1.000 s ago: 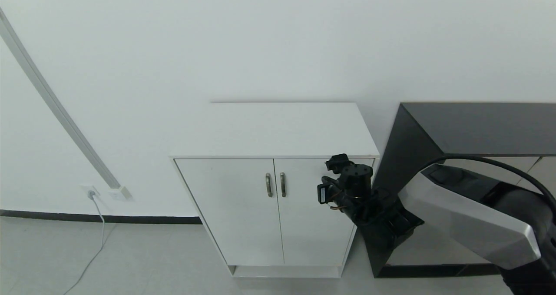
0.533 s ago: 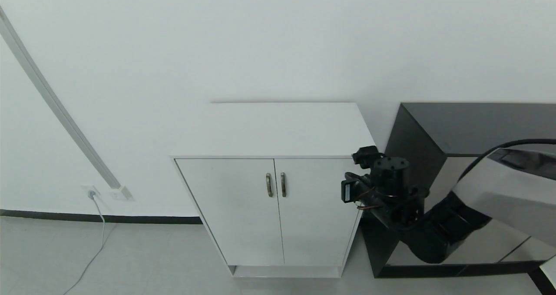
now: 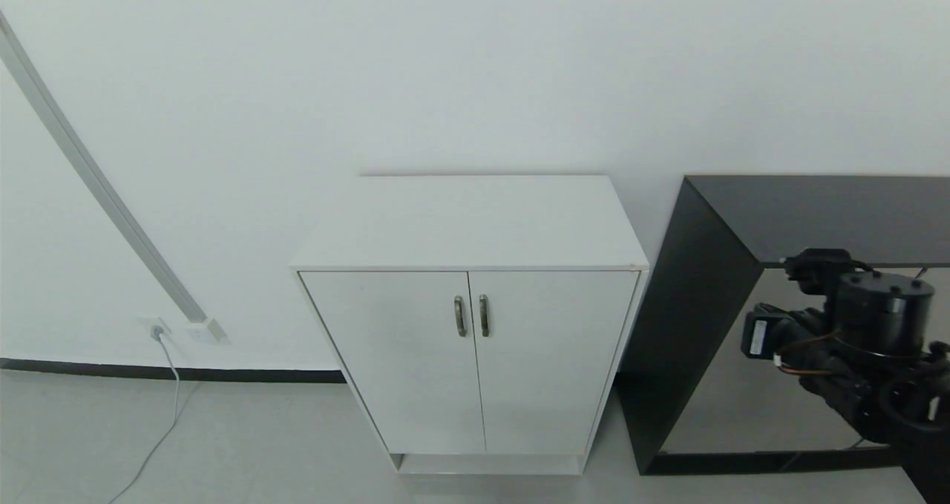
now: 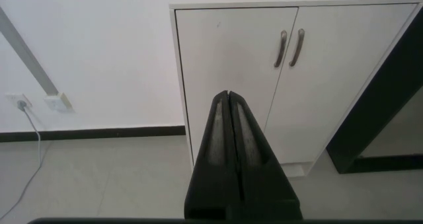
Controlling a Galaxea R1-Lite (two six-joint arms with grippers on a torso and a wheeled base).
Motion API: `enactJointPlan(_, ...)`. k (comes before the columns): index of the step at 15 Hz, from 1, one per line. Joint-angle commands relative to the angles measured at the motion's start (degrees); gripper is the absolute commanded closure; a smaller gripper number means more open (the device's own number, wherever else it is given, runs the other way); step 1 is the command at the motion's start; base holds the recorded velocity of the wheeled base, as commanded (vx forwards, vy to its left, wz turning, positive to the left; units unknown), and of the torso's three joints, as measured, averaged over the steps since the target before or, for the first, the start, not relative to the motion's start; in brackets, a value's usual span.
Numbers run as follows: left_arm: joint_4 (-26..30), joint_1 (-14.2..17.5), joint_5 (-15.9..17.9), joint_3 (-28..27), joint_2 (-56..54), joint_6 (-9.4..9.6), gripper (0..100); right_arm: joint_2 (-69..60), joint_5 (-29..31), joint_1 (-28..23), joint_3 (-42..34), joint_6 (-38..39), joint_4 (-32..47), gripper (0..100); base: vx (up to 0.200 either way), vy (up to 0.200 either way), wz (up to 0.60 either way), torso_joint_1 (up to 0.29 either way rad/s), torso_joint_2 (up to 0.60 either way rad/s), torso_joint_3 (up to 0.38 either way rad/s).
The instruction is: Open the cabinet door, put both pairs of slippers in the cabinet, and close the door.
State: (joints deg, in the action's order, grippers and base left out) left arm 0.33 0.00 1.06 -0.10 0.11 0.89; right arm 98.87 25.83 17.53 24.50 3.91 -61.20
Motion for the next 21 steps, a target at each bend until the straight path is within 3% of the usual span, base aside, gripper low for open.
enactJointPlan(1, 0.0, 0.0, 0.0, 0.0, 0.0, -0.01, 100, -14.1, -1.0, -2.1, -11.1, -1.3, -0.1, 100, 0.000, 0.000, 0.00, 0.000, 0.00, 0.000)
enactJointPlan(7, 0.0, 0.0, 0.0, 0.0, 0.0, -0.10, 100, -27.1, -1.1, -2.3, -24.5, -1.0, 2.0, 100, 0.000, 0.000, 0.00, 0.000, 0.00, 0.000)
enactJointPlan(9, 0.0, 0.0, 0.0, 0.0, 0.0, -0.19, 100, -34.4, -1.9, -2.6, -24.5, 3.2, 12.1, 100, 0.000, 0.000, 0.00, 0.000, 0.00, 0.000)
enactJointPlan(14, 0.0, 0.0, 0.0, 0.0, 0.0, -0.19, 100, -61.4, -11.5, -3.0, -24.5, 2.2, 44.0, 100, 0.000, 0.000, 0.00, 0.000, 0.00, 0.000)
enactJointPlan(18, 0.0, 0.0, 0.0, 0.0, 0.0, -0.19, 100, -73.4, -17.9, -2.9, -24.5, -0.5, 56.8, 100, 0.000, 0.000, 0.00, 0.000, 0.00, 0.000)
enactJointPlan(21, 0.0, 0.0, 0.1, 0.0, 0.0, -0.19, 100, -78.0, -21.0, -2.4, -24.4, -1.4, 59.6, 100, 0.000, 0.000, 0.00, 0.000, 0.00, 0.000)
